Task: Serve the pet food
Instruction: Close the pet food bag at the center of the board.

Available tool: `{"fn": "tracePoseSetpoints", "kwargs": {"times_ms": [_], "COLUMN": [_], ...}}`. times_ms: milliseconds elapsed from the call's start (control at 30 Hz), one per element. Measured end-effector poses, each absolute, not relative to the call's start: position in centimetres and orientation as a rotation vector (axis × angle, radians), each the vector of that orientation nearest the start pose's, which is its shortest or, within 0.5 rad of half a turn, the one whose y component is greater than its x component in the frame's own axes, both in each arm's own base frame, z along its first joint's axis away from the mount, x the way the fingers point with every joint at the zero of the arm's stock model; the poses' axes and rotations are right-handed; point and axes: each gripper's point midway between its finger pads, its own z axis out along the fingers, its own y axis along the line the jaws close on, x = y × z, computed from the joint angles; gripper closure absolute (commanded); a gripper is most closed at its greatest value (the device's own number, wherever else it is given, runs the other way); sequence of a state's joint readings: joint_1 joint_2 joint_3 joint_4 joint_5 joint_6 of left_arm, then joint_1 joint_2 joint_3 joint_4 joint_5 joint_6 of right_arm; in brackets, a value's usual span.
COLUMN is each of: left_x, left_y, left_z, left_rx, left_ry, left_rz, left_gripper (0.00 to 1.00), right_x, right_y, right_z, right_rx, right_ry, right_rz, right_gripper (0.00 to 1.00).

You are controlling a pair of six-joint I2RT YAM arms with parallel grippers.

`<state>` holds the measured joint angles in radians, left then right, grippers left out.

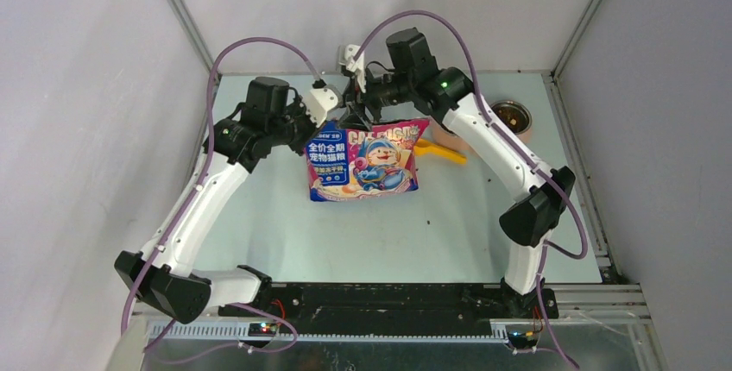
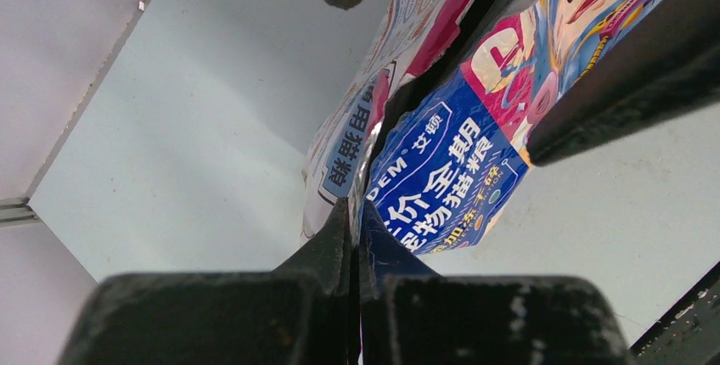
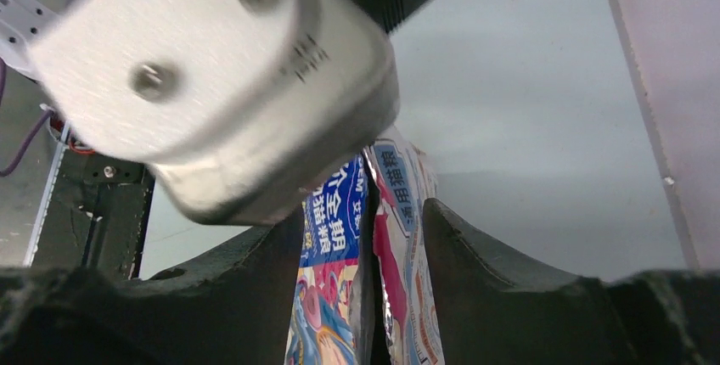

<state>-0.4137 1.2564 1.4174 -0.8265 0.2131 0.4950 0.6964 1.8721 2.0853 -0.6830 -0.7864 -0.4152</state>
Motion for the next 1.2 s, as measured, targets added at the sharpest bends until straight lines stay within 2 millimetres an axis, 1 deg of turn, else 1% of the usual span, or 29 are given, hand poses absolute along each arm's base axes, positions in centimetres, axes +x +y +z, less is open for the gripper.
{"fn": "tracePoseSetpoints", "kwargs": {"times_ms": [200, 333, 367, 400, 433, 467, 500, 533, 600, 667, 767, 867, 967, 1067, 1200], "left_x": [30.8, 30.7, 30.7, 30.7, 30.7, 30.7, 30.6, 30.6, 30.6, 30.7, 30.8, 30.9, 30.9, 30.8, 30.9], "left_y": [-15.5, -15.5, -15.5, -15.5, -15.5, -15.5, -15.5, -15.5, -15.5, -15.5, -15.5, -15.6, -15.5, -15.5, -15.5], "left_z": [28.0, 28.1, 28.1, 28.1, 28.0, 28.0, 28.0, 27.9, 27.9, 27.9, 27.7, 27.7, 27.8, 27.8, 27.8], "left_rx": [1.072, 1.070, 1.070, 1.070, 1.070, 1.067, 1.064, 1.064, 1.064, 1.061, 1.058, 1.047, 1.038, 1.029, 1.021], "left_ry": [1.950, 1.949, 1.949, 1.949, 1.950, 1.952, 1.952, 1.951, 1.948, 1.946, 1.947, 1.943, 1.941, 1.937, 1.938], "left_rz": [-0.198, -0.201, -0.202, -0.202, -0.203, -0.206, -0.207, -0.207, -0.208, -0.205, -0.201, -0.203, -0.203, -0.202, -0.202], "left_gripper": [1.00, 1.00, 1.00, 1.00, 1.00, 1.00, 1.00, 1.00, 1.00, 1.00, 1.00, 1.00, 1.00, 1.00, 1.00], "right_x": [31.2, 31.5, 31.7, 31.9, 32.0, 32.2, 32.5, 32.7, 33.1, 33.0, 33.1, 33.2, 33.2, 33.3, 33.7], "right_y": [40.3, 40.1, 40.1, 40.0, 40.0, 39.9, 39.8, 39.7, 39.6, 39.6, 39.5, 39.3, 39.0, 38.4, 37.2], "right_z": [32.2, 30.1, 29.6, 29.3, 29.1, 28.9, 28.9, 28.9, 29.0, 28.9, 28.7, 28.7, 28.7, 28.8, 28.8], "right_rx": [-1.472, -1.474, -1.472, -1.469, -1.466, -1.457, -1.452, -1.444, -1.430, -1.421, -1.412, -1.396, -1.373, -1.347, -1.308], "right_ry": [1.456, 1.508, 1.523, 1.533, 1.538, 1.548, 1.552, 1.555, 1.560, 1.573, 1.583, 1.582, 1.584, 1.594, 1.607], "right_rz": [0.962, 0.949, 0.945, 0.940, 0.938, 0.929, 0.922, 0.914, 0.911, 0.922, 0.910, 0.868, 0.790, 0.712, 0.625], "right_gripper": [0.43, 0.49, 0.52, 0.53, 0.58, 0.64, 0.68, 0.77, 0.88, 0.92, 0.92, 0.87, 0.85, 0.82, 0.82]}}
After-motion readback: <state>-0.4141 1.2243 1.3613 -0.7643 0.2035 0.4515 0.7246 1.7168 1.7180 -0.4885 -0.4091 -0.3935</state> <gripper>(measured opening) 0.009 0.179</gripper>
